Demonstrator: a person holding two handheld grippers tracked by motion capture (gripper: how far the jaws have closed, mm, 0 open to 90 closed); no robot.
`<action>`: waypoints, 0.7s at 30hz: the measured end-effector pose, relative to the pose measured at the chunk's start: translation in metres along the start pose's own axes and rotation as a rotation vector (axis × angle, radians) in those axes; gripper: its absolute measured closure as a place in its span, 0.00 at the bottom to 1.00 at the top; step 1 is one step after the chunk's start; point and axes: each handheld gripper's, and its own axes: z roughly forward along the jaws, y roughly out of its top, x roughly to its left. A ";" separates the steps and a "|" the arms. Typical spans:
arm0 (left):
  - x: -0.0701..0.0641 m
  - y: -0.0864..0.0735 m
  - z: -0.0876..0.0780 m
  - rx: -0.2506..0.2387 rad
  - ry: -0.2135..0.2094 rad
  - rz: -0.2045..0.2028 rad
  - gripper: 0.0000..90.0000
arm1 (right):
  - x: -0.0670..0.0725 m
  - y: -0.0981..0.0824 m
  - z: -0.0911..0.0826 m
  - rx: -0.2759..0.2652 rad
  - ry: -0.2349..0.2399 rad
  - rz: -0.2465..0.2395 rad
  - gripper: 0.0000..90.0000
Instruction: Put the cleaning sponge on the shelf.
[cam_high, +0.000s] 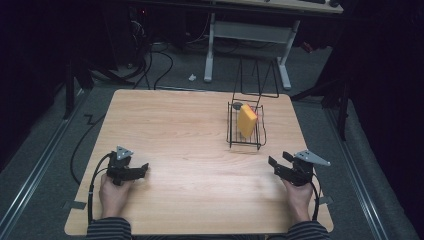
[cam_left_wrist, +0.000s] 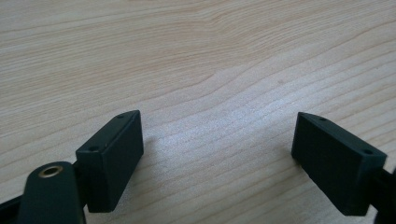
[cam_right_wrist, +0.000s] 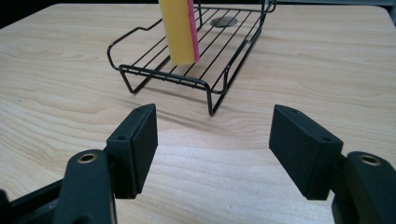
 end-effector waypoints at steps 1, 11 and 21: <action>0.000 0.000 0.000 0.000 0.000 0.000 0.19 | 0.000 -0.001 0.001 0.003 -0.002 -0.005 0.37; 0.000 0.000 0.000 0.000 0.000 0.000 0.19 | 0.002 -0.011 0.013 0.065 -0.029 -0.035 0.37; 0.000 0.000 0.000 0.000 -0.002 -0.001 0.19 | 0.006 -0.018 0.025 0.146 -0.068 -0.085 0.36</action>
